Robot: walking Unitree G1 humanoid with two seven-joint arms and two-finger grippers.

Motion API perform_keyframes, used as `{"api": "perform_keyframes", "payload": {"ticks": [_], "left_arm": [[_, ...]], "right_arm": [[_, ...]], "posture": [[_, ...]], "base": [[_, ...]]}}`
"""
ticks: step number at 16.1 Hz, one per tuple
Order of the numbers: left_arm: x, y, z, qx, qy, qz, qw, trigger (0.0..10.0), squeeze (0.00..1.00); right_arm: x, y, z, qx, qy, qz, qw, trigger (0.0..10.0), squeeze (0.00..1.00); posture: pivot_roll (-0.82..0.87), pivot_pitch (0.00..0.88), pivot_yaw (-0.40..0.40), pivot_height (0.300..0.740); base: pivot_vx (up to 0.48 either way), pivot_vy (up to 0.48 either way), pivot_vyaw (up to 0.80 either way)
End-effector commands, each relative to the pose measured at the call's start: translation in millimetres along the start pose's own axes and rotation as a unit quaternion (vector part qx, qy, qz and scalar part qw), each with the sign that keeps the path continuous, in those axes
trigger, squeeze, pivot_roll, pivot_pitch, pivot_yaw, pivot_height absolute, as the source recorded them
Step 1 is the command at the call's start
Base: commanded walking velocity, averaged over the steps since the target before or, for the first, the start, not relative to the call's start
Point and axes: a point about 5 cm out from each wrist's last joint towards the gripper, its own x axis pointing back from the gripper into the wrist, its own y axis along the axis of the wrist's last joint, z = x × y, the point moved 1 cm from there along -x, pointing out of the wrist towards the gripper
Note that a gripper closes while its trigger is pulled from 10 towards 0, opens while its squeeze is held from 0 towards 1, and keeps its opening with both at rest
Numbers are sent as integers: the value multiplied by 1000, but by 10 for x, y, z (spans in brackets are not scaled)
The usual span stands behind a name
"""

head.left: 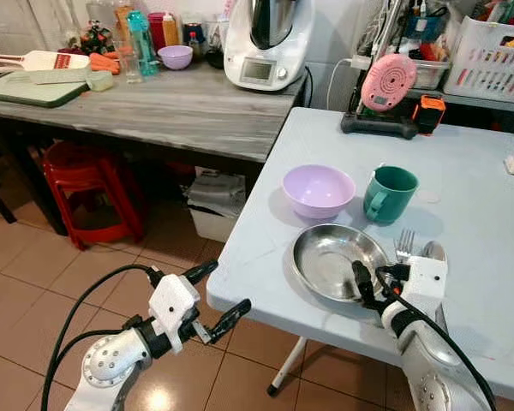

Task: Setting the table

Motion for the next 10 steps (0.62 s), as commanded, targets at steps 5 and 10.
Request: {"api": "perform_keyframes", "payload": {"ticks": [5,10], "left_arm": [[1,60,18,-13,-20,1,1000,10000,0],[0,74,-5,-29,-39,-1,999,10000,0]], "right_arm": [[-24,0,61,-13,22,19,999,0,0],[-21,-23,76,-28,32,34,999,0,0]], "posture": [[27,0,5,740],[22,0,7,740]], "base": [[0,0,0],[0,0,0]]}}
